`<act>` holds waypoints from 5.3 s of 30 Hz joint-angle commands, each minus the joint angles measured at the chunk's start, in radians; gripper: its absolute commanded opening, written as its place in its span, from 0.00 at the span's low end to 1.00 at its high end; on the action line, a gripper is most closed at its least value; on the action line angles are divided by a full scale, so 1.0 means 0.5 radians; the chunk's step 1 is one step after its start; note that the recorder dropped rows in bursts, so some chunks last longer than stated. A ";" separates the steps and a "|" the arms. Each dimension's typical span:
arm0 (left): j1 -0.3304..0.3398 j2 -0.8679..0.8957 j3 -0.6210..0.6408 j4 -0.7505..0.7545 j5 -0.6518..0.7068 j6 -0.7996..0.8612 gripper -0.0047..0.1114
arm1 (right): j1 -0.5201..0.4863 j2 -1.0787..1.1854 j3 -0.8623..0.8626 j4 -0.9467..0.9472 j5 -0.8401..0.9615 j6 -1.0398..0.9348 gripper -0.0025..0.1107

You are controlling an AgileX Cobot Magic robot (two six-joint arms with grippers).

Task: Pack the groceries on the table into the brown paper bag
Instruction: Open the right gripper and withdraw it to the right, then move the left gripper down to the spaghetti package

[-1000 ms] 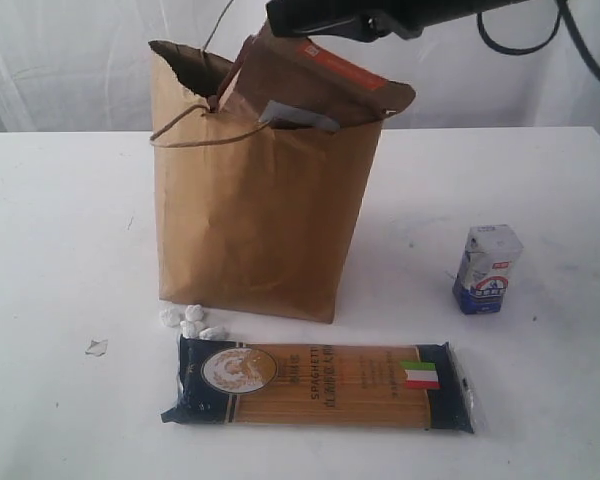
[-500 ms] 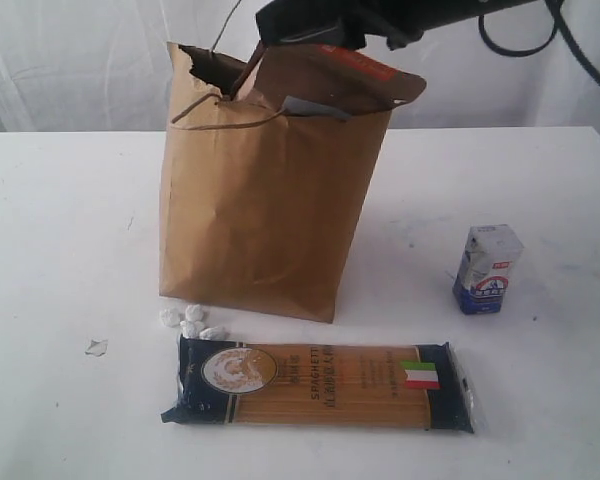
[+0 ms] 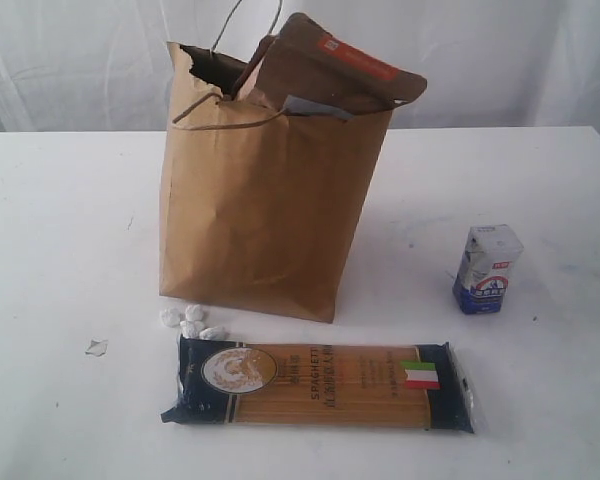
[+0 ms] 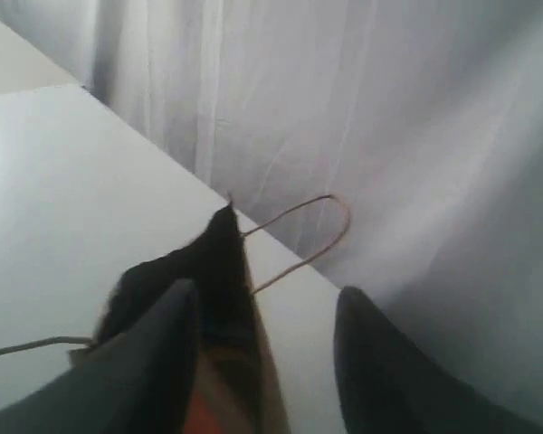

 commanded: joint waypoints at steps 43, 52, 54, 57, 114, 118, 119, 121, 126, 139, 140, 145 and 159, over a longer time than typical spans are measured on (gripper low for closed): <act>-0.011 -0.004 0.007 -0.008 -0.007 0.001 0.04 | -0.373 0.376 0.332 -2.554 0.648 2.349 0.38; -0.011 -0.004 0.007 -0.008 -0.007 0.001 0.04 | -0.373 0.376 0.332 -2.554 0.639 2.349 0.02; -0.011 -0.004 0.007 -0.008 -0.007 0.001 0.04 | -0.373 0.376 0.332 -2.554 0.666 2.352 0.02; -0.011 -0.004 0.007 -0.008 -0.033 0.001 0.04 | -0.373 0.376 0.332 -2.554 0.732 2.352 0.02; -0.074 1.696 -1.031 -3.509 1.666 4.544 0.04 | -0.381 -1.489 1.565 -2.394 0.115 2.391 0.02; -0.074 1.806 -1.018 -3.421 1.791 5.072 0.07 | -0.381 -1.519 1.565 -2.390 0.216 2.441 0.02; -0.074 1.845 -1.018 -3.379 1.833 5.072 0.11 | -0.381 -1.519 1.565 -2.390 0.225 2.473 0.02; -0.093 1.934 -1.018 -3.315 1.917 5.072 0.21 | -0.381 -1.519 1.565 -2.390 0.228 2.536 0.02; -0.368 2.237 -1.031 -3.374 1.753 5.072 0.57 | -0.381 -1.519 1.565 -2.386 0.224 2.624 0.02; -0.574 2.501 -1.101 -3.601 1.700 4.645 0.81 | -0.381 -1.519 1.565 -2.240 0.429 2.624 0.02; -0.574 2.497 -1.101 -3.581 1.649 4.587 0.81 | -0.381 -1.519 1.565 -2.227 0.448 2.624 0.02; -0.574 2.479 -1.101 -3.392 1.057 3.953 0.79 | -0.381 -1.519 1.565 -2.176 0.489 2.624 0.02; -0.574 2.479 -1.101 -2.885 0.611 2.548 0.05 | -0.381 -1.519 1.565 -2.162 0.488 2.615 0.02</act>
